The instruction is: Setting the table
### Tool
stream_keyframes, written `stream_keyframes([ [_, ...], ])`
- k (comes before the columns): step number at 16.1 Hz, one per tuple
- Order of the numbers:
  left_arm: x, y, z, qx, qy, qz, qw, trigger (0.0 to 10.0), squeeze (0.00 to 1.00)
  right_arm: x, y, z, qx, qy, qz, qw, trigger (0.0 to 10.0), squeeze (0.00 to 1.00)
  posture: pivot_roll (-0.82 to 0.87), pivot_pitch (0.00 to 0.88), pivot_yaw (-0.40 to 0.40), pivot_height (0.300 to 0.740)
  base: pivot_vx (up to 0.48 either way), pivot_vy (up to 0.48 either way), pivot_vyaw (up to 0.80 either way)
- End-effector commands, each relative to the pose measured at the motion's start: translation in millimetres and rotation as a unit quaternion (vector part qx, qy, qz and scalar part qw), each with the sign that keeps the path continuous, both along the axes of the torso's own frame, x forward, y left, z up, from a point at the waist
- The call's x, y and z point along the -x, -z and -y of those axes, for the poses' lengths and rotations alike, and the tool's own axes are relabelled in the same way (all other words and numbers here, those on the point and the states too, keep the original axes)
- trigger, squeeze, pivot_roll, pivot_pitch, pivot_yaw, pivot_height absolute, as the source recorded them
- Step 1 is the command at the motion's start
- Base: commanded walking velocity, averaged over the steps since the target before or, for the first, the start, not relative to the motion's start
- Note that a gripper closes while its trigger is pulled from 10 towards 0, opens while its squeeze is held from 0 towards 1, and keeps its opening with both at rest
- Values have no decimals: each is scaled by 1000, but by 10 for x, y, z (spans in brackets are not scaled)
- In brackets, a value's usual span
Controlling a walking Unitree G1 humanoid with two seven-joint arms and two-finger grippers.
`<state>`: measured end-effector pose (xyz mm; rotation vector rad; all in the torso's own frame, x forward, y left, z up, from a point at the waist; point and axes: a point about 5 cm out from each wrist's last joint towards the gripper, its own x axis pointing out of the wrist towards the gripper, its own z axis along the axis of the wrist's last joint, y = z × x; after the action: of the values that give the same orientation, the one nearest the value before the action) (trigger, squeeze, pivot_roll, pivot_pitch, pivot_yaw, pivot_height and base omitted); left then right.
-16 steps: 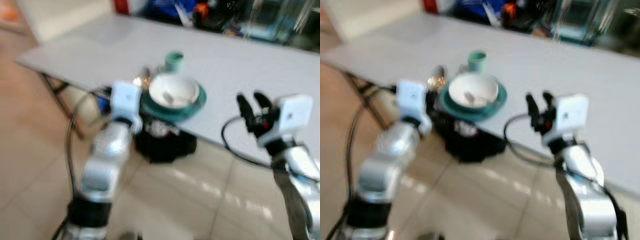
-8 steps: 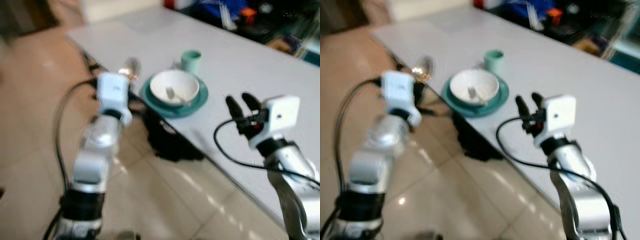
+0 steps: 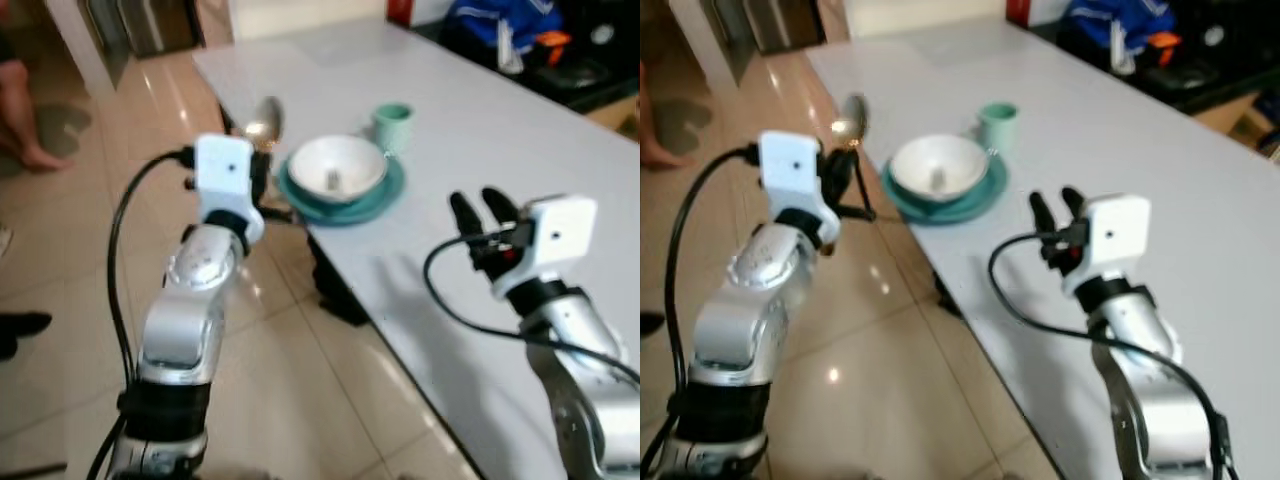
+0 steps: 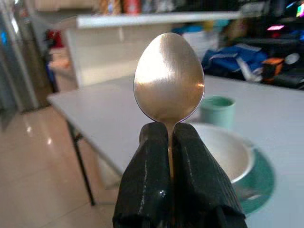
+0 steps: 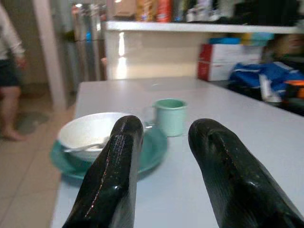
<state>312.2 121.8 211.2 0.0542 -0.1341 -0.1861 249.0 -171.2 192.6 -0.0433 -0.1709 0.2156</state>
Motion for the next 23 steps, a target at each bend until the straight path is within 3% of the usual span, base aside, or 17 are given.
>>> stream_keyframes([
  [1, -8, -58, -39, -12, -1, 16, 1000, 10000, 0, -19, -18, -19, -8, 0, 3, 1000, 10000, 0, -51, 12, 23, 740, 0, 0, 0],
  [16, 10, -9, 21, -1, 28, 3, 1000, 10000, 0, -50, -50, 17, -15, 12, 13, 1000, 10000, 0, -45, 19, 25, 740, 347, 0, 0],
  [23, -52, 37, 126, 6, 56, -18, 998, 10000, 0, -52, -67, 62, -10, 16, 14, 1000, 10000, 0, -56, 24, 23, 740, 355, 0, 0],
])
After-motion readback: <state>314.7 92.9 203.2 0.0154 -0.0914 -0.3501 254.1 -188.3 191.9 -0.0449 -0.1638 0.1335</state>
